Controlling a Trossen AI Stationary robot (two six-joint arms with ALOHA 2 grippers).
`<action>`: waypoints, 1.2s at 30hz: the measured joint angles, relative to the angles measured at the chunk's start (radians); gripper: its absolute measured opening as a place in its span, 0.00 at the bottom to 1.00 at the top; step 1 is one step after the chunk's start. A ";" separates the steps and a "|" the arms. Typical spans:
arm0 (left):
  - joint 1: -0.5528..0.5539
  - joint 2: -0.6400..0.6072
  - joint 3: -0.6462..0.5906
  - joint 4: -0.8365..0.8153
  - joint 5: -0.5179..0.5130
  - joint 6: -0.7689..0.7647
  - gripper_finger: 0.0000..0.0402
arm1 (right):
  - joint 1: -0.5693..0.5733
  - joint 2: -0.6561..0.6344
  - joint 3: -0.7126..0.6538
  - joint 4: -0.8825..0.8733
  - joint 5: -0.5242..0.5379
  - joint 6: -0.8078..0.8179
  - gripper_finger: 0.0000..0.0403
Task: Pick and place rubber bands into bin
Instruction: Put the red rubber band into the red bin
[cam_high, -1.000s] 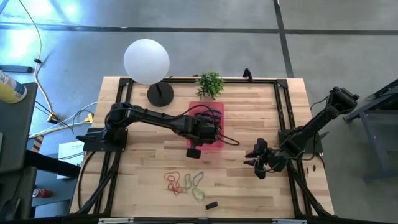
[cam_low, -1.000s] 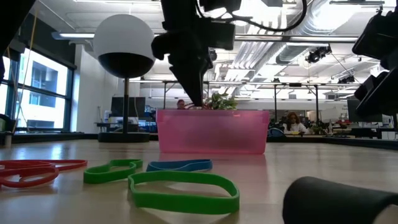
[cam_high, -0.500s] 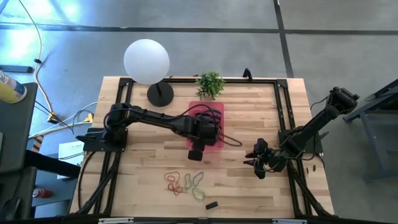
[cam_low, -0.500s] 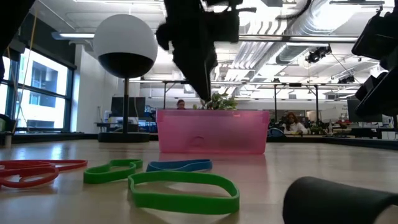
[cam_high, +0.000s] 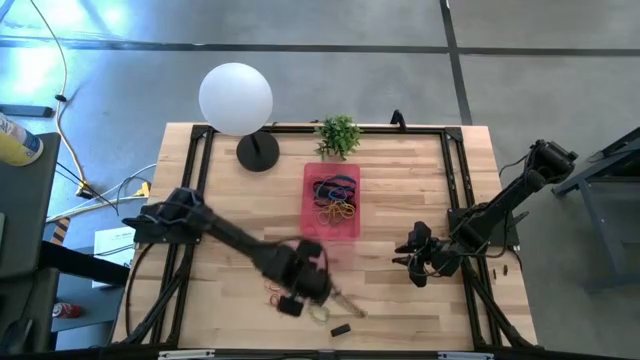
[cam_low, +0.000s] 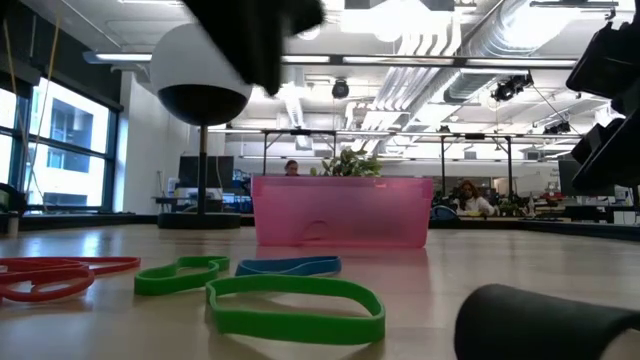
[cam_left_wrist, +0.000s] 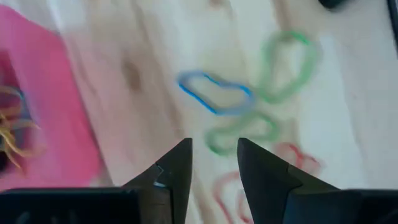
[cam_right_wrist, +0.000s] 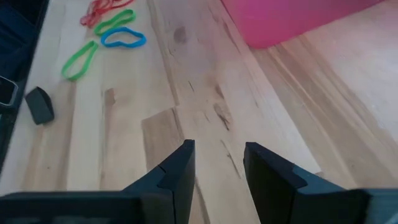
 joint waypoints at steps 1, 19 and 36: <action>-0.022 0.000 0.000 -0.022 -0.009 -0.031 0.29 | 0.000 0.000 0.000 -0.004 0.000 -0.004 0.32; -0.187 -0.001 -0.168 -0.069 -0.006 -0.380 0.29 | -0.001 0.000 0.000 -0.009 -0.015 -0.017 0.32; -0.176 0.000 -0.352 0.117 0.042 -0.481 0.29 | 0.000 0.000 0.000 -0.009 -0.006 -0.016 0.32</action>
